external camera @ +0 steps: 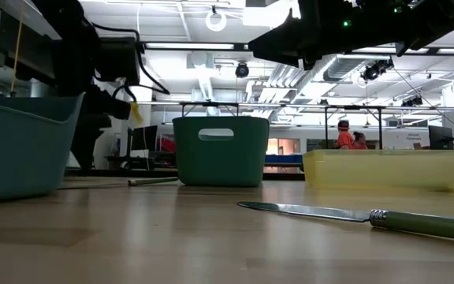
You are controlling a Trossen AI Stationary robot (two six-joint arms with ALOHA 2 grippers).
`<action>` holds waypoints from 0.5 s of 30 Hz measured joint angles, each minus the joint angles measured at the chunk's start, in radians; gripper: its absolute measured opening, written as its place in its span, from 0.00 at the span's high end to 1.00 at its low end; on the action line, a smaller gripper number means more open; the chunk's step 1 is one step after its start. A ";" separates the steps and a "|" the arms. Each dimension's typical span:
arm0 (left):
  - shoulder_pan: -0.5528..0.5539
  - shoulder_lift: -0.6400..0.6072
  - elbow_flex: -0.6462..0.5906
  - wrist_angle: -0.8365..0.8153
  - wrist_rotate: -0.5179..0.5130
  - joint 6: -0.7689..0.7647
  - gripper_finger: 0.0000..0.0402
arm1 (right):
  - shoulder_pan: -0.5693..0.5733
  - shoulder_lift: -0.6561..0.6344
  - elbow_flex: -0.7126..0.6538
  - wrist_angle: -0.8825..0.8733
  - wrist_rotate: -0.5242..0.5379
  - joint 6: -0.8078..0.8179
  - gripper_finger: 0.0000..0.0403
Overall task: Sort silverware by color (type)
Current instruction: Put the gold knife into the right blue bin
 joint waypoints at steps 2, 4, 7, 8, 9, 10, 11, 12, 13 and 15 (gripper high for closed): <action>0.000 -0.028 0.000 0.000 -0.009 0.003 0.99 | 0.000 0.000 0.000 0.000 0.000 0.000 0.56; 0.000 -0.060 0.001 -0.005 -0.019 0.003 0.99 | 0.000 0.000 0.000 0.000 0.000 0.000 0.56; 0.008 -0.119 0.002 -0.027 -0.042 -0.001 0.99 | 0.000 0.000 0.000 -0.004 -0.001 0.000 0.56; 0.012 -0.136 0.002 -0.032 -0.044 -0.002 0.99 | 0.000 0.000 0.000 -0.006 -0.001 0.000 0.56; 0.015 -0.151 0.002 -0.034 -0.043 -0.003 0.99 | 0.000 0.000 0.000 -0.007 -0.001 0.000 0.56; 0.019 -0.166 0.002 -0.036 -0.042 -0.002 0.99 | 0.000 0.000 0.000 -0.007 -0.001 0.000 0.56; 0.020 -0.180 0.002 -0.038 -0.040 -0.003 0.99 | 0.000 0.000 0.000 -0.007 -0.001 0.000 0.56; 0.021 -0.190 0.002 -0.036 -0.035 -0.001 0.99 | 0.000 0.000 0.000 -0.007 -0.001 0.000 0.56; 0.021 -0.194 0.003 -0.031 -0.028 0.003 0.99 | 0.000 0.000 0.000 -0.007 -0.001 0.000 0.56; 0.021 -0.194 0.001 -0.018 -0.024 0.003 1.00 | 0.000 0.000 0.000 -0.007 -0.001 0.000 0.56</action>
